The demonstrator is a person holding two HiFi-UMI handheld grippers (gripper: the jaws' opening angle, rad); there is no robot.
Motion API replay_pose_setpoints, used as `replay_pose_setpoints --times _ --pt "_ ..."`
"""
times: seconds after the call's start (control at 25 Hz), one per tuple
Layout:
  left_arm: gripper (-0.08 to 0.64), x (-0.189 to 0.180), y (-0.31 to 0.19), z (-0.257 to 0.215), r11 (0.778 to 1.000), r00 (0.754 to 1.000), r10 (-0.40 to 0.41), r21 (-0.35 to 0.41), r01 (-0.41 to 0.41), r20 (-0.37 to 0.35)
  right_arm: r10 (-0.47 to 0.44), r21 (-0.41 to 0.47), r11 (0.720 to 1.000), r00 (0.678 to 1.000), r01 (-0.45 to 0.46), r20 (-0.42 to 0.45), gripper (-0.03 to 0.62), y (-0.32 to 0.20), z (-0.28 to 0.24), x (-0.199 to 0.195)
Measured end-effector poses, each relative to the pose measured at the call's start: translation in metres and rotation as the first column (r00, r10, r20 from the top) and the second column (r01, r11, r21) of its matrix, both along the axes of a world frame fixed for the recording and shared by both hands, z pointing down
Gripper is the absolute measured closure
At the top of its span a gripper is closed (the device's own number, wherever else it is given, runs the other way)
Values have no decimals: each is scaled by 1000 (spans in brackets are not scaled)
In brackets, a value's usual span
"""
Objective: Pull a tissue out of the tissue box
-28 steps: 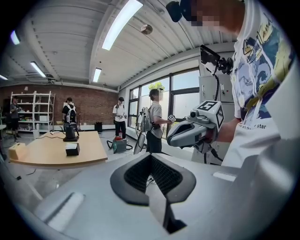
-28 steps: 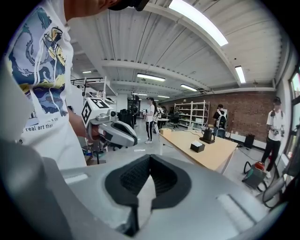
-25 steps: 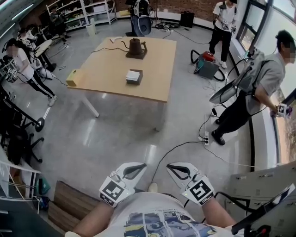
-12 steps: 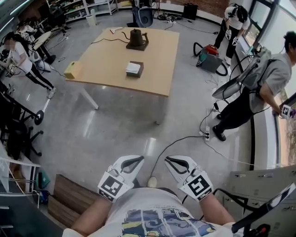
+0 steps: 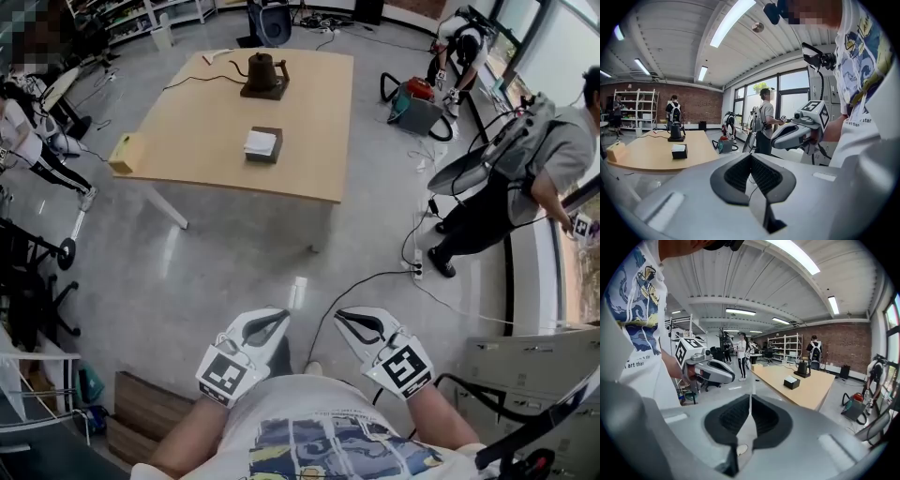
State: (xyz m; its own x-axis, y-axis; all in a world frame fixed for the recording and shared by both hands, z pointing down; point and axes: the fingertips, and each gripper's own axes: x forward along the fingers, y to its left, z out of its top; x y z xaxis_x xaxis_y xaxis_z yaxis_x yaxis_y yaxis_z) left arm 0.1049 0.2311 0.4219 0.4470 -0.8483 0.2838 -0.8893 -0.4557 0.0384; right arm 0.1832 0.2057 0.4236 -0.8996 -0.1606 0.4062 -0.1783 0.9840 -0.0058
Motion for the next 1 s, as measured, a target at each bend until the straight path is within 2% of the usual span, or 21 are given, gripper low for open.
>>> replay_pose_setpoints --times 0.28,0.6,0.8,1.0 --pt "554 -68 -64 -7 999 999 50 14 -49 -19 25 8 1000 999 -25 -45 577 -56 -9 -72" --pt "554 -157 -102 1 996 996 88 17 -89 18 31 46 999 997 -28 -66 577 -94 -14 -160" --pt "554 -181 -117 3 997 997 76 16 -76 4 19 50 999 996 -15 -91 577 -109 -11 -181" --pt "554 -195 -136 8 997 997 78 14 -78 19 6 43 999 996 -2 -89 577 -130 -13 -204"
